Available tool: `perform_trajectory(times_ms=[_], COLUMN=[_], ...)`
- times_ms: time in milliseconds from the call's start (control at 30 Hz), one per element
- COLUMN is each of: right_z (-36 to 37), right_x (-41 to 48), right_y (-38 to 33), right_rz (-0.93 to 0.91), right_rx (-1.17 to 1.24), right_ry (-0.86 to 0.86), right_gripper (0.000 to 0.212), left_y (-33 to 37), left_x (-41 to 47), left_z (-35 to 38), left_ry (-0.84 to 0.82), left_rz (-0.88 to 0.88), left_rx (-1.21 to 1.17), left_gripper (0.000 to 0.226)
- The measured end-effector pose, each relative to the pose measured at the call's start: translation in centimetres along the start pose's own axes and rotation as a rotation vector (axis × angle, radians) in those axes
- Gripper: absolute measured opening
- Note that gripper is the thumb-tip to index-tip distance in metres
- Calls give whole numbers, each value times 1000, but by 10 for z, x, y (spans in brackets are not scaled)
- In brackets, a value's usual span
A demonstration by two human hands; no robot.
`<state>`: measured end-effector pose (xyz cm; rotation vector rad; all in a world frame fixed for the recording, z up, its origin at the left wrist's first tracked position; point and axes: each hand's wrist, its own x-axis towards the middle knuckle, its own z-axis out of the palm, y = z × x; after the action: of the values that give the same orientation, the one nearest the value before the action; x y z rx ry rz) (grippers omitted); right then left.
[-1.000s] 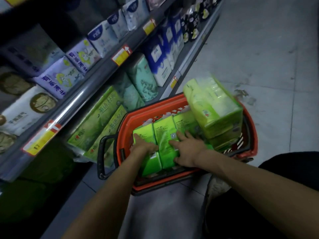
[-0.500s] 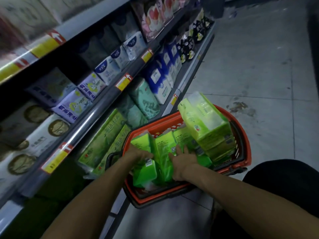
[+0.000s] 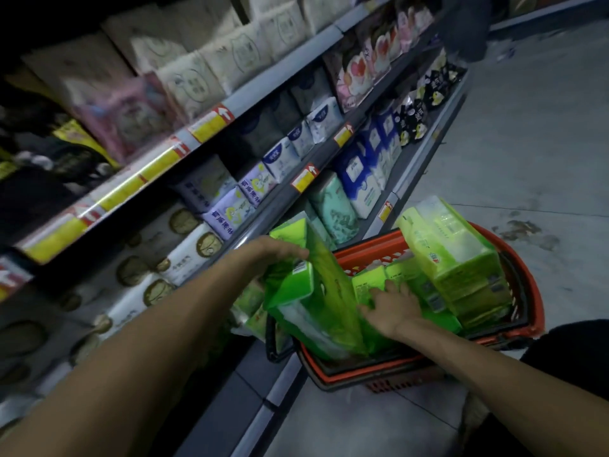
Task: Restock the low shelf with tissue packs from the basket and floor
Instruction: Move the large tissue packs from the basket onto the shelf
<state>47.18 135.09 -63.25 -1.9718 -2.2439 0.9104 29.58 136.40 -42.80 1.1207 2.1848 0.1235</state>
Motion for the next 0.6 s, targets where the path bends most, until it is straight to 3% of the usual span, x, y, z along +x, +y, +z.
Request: perform_trajectory(times_ms=[133, 233, 333, 433, 533, 600], right_z=[-3, -18, -33, -39, -42, -43], right_x=[-7, -21, -43, -61, -67, -74], right_y=[-17, -34, -45, -54, -65, -75], right_rz=[31, 67, 42, 10, -35, -114], right_rx=[437, 983, 1433, 1644, 1743, 1741], right_ry=[45, -147, -388, -494, -624, -696], right_gripper=[87, 102, 75, 41, 58, 58], left_y=[0, -10, -29, -51, -76, -95], left_x=[-27, -50, -76, -106, -127, -134], left_z=[-54, -94, -121, -131, -135, -136], left_ry=[58, 99, 165, 195, 160, 138], left_rz=[62, 123, 158, 192, 232, 251], left_rx=[-41, -112, -178, -263, -273, -259], left_gripper=[77, 78, 82, 67, 69, 70])
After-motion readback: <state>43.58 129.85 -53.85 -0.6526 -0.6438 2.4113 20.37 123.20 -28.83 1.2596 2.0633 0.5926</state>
